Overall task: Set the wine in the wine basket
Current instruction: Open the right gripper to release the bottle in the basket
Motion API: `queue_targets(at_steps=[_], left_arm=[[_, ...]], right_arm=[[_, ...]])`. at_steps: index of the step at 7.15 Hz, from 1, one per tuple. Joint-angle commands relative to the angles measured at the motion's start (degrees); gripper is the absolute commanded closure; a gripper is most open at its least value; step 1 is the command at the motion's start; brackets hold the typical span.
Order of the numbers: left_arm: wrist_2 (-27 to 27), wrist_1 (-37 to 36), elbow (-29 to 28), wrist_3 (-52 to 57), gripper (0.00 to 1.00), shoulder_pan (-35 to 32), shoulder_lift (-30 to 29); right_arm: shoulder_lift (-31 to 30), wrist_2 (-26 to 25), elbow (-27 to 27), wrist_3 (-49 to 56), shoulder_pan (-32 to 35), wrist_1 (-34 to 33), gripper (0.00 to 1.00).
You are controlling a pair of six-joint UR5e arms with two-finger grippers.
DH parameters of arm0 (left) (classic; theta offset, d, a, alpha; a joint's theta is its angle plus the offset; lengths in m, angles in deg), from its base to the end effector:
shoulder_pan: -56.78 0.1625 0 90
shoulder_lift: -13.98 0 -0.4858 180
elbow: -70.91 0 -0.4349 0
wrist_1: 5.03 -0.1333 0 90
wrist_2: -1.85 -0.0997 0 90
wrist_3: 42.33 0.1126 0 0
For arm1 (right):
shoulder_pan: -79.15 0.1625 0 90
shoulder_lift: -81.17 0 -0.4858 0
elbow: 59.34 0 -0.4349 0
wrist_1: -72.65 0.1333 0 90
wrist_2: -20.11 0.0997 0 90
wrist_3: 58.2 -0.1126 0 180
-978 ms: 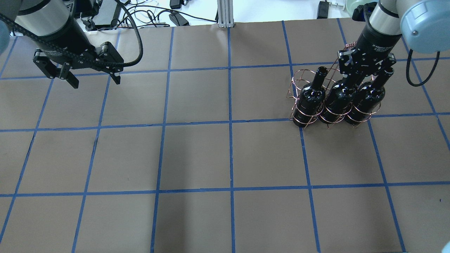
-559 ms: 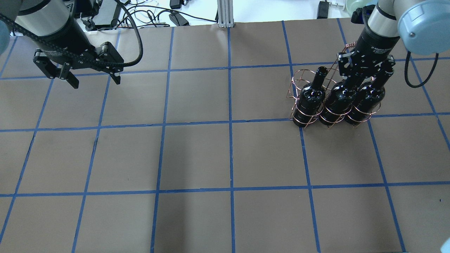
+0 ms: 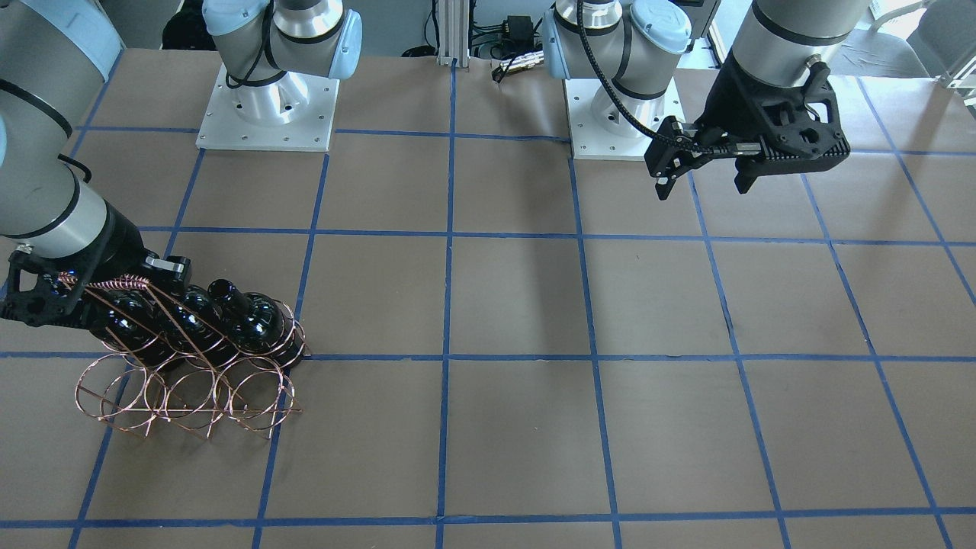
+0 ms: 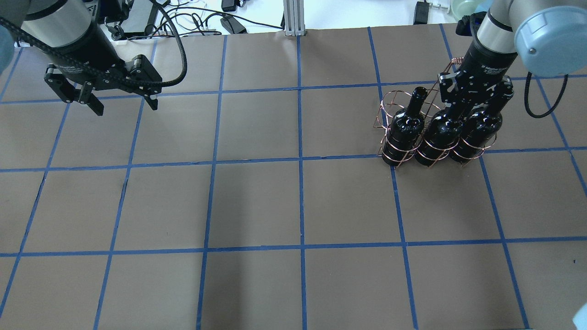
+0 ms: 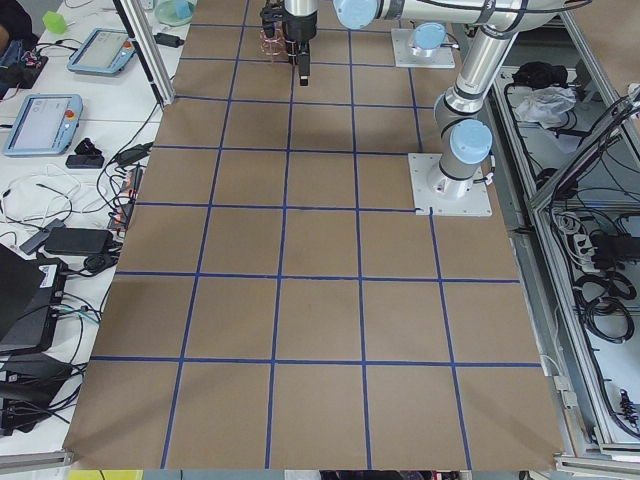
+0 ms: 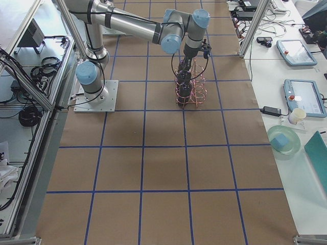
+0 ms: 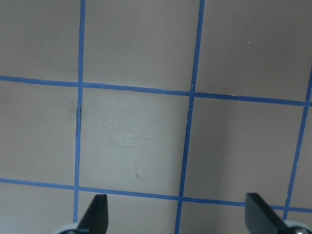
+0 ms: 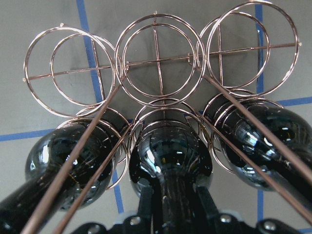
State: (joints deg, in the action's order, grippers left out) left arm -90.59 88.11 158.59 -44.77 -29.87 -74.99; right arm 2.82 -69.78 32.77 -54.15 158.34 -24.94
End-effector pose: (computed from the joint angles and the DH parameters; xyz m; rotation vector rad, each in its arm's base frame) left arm -0.0976 -0.5321 0.5615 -0.1566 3.0950 -0.0052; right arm 0.0172 -0.6218 0.4122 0.1842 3.1159 0.1664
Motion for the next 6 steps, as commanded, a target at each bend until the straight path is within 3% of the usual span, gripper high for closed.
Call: queue_targets(at_steps=[1,3,6], left_arm=[[-0.02,0.02,0.03,-0.2,0.0,0.0,-0.06],[-0.02,-0.07,0.03,-0.29,0.0,0.09,-0.15],[-0.02,-0.33,-0.05,-0.2,0.0,0.0,0.11]], right_arm=[[-0.13,0.06,0.17,-0.1,0.0,-0.32,0.02],[-1.62,-1.07,-1.67,-0.28,0.09,-0.23,0.0],[-11.0,-1.17,-2.55,-0.89,3.94,6.86,0.0]])
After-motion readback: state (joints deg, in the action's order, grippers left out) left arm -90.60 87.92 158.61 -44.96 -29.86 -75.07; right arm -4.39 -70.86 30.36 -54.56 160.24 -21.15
